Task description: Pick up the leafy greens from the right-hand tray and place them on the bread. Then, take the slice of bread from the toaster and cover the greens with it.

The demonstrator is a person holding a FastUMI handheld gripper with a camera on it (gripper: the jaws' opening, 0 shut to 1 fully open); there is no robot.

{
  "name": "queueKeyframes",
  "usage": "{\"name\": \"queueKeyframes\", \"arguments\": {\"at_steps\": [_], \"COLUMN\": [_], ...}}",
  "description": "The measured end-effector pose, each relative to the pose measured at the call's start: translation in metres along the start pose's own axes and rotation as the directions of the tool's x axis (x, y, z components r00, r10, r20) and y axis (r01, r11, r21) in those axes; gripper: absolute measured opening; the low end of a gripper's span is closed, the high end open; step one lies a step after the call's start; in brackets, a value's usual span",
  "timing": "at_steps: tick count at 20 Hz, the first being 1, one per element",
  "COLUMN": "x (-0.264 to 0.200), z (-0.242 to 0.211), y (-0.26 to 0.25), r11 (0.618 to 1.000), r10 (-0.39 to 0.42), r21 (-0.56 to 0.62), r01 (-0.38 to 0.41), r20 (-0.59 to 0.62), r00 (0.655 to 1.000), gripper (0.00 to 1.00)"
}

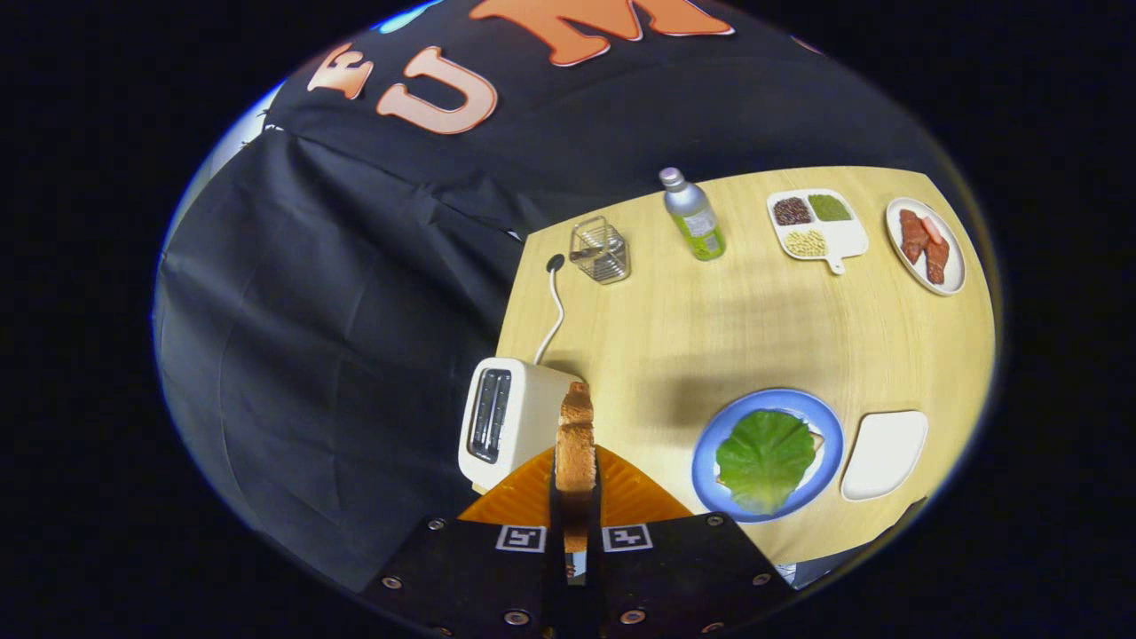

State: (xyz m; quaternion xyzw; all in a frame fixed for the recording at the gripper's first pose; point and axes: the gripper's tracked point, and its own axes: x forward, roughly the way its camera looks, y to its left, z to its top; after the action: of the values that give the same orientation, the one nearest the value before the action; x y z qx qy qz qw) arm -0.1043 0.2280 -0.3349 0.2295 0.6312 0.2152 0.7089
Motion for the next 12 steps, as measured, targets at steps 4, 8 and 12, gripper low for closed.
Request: {"name": "queueKeyframes", "arguments": {"at_steps": [4, 8, 12], "x": [0.007, 0.025, 0.043], "z": [-0.015, -0.037, -0.054], "y": [-0.049, -0.094, -0.121], "r11": [0.999, 0.995, 0.99], "r10": [-0.002, -0.018, -0.003], "r21": [0.053, 0.1, 0.143], "r01": [0.003, 0.023, 0.013], "r20": [-0.016, -0.051, -0.07], "r00": [1.0, 0.999, 0.998], "gripper": [0.09, 0.11, 0.11]}}
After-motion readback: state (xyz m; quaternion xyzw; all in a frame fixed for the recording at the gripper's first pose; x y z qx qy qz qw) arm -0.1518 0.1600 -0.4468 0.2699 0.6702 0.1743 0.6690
